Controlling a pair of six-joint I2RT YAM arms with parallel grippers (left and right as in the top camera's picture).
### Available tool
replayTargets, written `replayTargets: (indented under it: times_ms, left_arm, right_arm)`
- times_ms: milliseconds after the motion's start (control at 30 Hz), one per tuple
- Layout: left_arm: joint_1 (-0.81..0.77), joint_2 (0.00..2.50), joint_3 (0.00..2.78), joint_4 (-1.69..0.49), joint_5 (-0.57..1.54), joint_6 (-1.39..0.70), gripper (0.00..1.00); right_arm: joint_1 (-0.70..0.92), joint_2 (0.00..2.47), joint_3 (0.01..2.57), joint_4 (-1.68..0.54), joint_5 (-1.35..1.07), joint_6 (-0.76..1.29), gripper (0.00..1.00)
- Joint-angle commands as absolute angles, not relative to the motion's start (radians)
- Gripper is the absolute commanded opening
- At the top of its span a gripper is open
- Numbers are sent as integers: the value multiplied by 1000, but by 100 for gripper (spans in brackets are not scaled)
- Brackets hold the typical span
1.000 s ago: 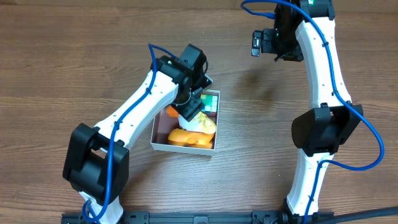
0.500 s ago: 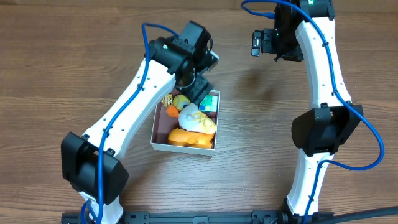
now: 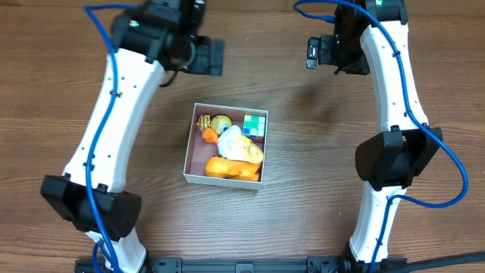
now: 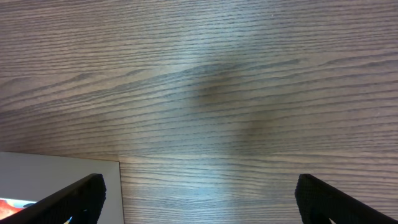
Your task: Pack container
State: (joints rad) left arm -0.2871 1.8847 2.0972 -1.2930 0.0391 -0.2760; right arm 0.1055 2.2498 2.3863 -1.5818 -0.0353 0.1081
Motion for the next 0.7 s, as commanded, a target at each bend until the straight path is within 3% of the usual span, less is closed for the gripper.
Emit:
replayTargets:
  times_ms: [0, 167, 667]
  left_arm:
    - [-203, 1898, 2126, -1311, 23, -389, 100]
    - [-120, 1898, 2125, -1361, 44, -390, 100]
    - [-107, 1898, 2123, -1423, 25, -370, 100]
  right_arm:
    - [107, 2241, 2408, -1577, -23, 117, 100]
    - [107, 2241, 2408, -1577, -23, 117, 100]
    - [107, 2241, 2408, -1577, -23, 117, 100]
